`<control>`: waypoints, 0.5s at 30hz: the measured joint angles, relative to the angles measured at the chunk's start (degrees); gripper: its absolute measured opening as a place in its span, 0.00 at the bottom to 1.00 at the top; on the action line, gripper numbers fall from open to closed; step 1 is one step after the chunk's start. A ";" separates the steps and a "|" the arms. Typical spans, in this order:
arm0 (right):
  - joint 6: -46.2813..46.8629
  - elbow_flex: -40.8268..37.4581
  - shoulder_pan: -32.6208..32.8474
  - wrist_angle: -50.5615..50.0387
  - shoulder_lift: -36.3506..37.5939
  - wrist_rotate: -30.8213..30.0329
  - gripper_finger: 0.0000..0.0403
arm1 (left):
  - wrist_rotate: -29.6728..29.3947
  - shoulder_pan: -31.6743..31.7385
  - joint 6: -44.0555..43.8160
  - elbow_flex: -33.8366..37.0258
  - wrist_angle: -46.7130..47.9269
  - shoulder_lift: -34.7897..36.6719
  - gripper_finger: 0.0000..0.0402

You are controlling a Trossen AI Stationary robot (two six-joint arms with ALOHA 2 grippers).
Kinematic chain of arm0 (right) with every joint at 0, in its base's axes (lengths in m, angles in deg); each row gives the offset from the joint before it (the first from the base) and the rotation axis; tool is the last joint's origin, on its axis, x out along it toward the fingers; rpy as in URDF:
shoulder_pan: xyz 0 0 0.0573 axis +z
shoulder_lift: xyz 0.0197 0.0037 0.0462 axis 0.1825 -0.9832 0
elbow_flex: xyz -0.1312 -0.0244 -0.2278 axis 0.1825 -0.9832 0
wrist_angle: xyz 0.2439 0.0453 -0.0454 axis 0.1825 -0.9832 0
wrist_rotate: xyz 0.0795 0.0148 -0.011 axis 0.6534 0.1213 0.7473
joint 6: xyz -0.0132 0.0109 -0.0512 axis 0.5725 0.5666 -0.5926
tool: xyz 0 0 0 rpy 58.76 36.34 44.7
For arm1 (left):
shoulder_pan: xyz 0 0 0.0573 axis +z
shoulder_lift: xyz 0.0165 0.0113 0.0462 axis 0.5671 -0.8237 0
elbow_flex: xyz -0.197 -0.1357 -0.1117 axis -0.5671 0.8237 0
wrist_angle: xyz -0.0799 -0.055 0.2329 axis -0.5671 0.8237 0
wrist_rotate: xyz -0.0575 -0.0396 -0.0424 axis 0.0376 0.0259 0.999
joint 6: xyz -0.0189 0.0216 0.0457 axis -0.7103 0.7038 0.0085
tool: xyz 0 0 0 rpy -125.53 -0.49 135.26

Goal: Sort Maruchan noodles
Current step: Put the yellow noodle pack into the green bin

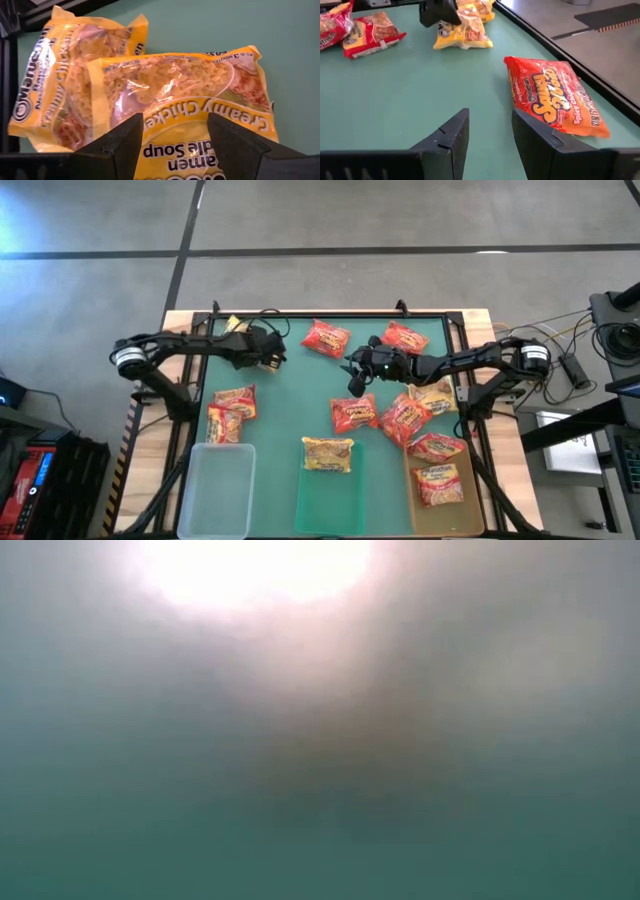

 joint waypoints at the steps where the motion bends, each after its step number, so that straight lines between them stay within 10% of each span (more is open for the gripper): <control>1: 0.00 0.00 0.00 0.03 -0.04 0.00 0.34 | -0.20 0.00 -0.51 -0.15 -0.19 -0.67 0.52; 15: 2.16 -0.09 0.02 -9.62 -0.08 0.20 0.33 | 1.67 -0.57 -3.18 -0.88 -2.70 -2.92 0.52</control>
